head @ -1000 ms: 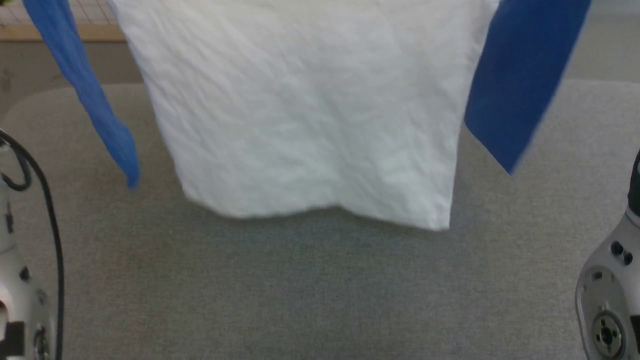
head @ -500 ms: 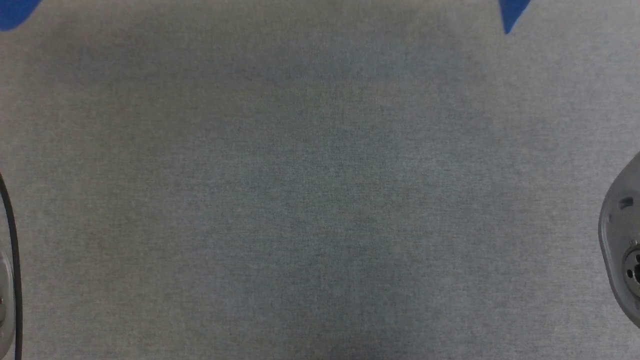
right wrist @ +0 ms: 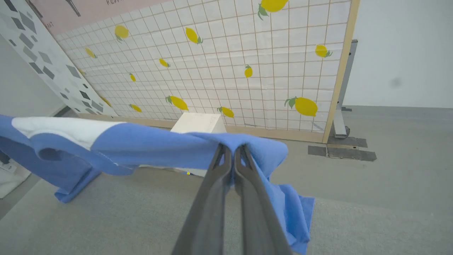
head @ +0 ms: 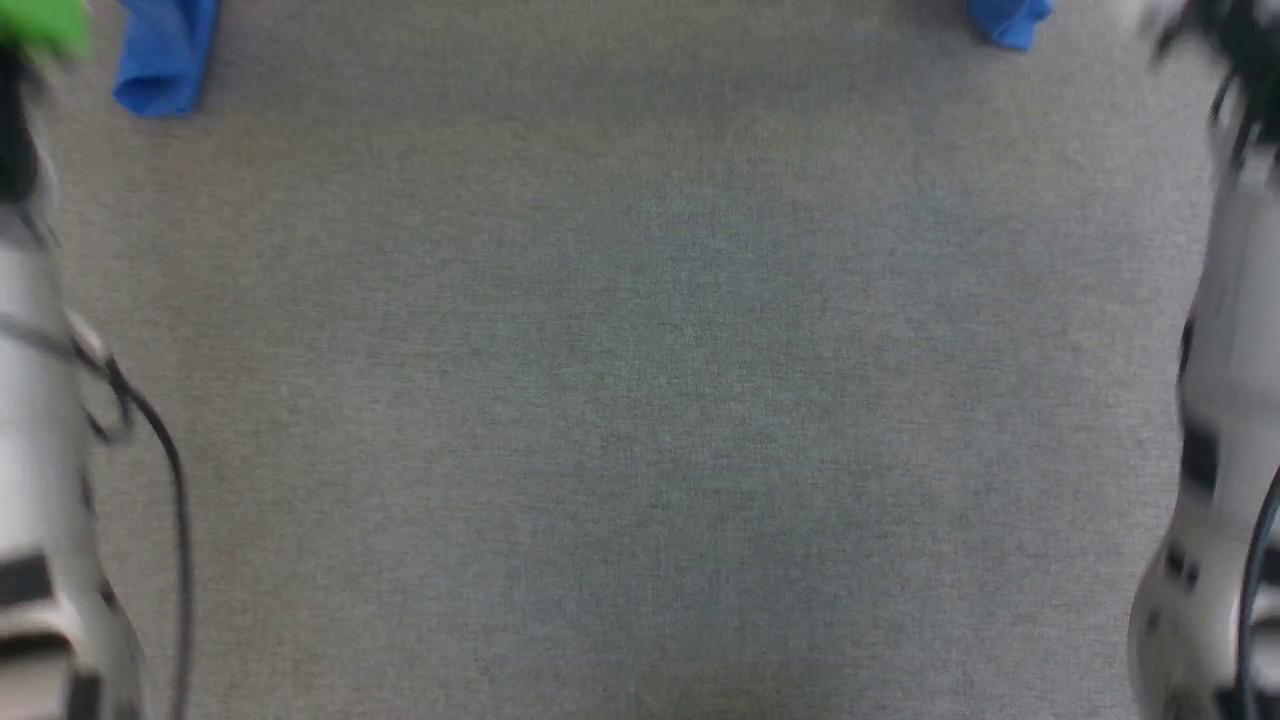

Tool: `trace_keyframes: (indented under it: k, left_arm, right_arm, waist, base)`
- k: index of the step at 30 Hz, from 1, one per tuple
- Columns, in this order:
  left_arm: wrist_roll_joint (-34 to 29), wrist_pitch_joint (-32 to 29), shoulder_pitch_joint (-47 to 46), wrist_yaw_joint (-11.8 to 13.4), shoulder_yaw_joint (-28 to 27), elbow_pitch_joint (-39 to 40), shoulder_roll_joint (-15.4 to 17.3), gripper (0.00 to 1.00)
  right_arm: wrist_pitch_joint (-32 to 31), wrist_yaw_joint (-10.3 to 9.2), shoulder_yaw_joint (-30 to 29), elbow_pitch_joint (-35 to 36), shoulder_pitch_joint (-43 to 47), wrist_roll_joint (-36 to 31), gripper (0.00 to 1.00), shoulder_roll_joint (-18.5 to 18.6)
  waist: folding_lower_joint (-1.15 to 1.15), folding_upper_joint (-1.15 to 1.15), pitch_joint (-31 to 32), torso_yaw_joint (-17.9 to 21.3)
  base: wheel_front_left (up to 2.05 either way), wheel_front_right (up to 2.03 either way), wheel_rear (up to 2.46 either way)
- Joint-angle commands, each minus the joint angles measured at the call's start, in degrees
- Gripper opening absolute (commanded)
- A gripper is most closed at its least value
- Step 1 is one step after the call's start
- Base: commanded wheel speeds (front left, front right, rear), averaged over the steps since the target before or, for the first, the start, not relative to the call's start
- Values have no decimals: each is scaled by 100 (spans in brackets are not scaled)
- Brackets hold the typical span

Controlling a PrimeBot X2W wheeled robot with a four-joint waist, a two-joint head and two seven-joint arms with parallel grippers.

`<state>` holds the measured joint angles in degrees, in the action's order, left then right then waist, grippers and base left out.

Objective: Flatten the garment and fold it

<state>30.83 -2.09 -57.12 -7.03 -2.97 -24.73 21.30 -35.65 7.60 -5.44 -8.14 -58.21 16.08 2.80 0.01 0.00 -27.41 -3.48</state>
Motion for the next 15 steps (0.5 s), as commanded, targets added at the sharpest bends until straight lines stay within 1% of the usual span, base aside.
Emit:
trace_keyframes:
  k: [1, 4, 7, 11, 15]
  left_arm:
    - [141, 98, 464, -16, -78, 108, -62, 0]
    - [311, 238, 1589, 9, -173, 395, -252, 0]
    - [414, 228, 2670, 125, -213, 680, -486, 0]
    - [525, 65, 4097, 390, -217, 1096, -839, 0]
    - [464, -211, 5280, 741, -185, 1418, -1001, 0]
  right_arm:
    - [64, -11, -1, 224, 493, 103, 0, 29]
    - [205, -11, -80, 699, 1744, 318, 0, 27]
    - [321, -11, -183, 1077, 2926, 479, 0, 20]
    - [491, -11, -371, 1364, 4404, 757, 0, 12]
    - [588, -11, -435, 1458, 5580, 882, 0, 10]
  waist:
    - [-1, 0, 420, -58]
    - [-1, 0, 850, -88]
    - [-1, 0, 1249, -95]
    - [-1, 0, 1750, -93]
    - [-1, 0, 2133, -68]
  base:
    - [0, 0, 0]
    - [0, 0, 0]
    - [0, 0, 0]
    - [0, 0, 0]
    - [0, 0, 0]
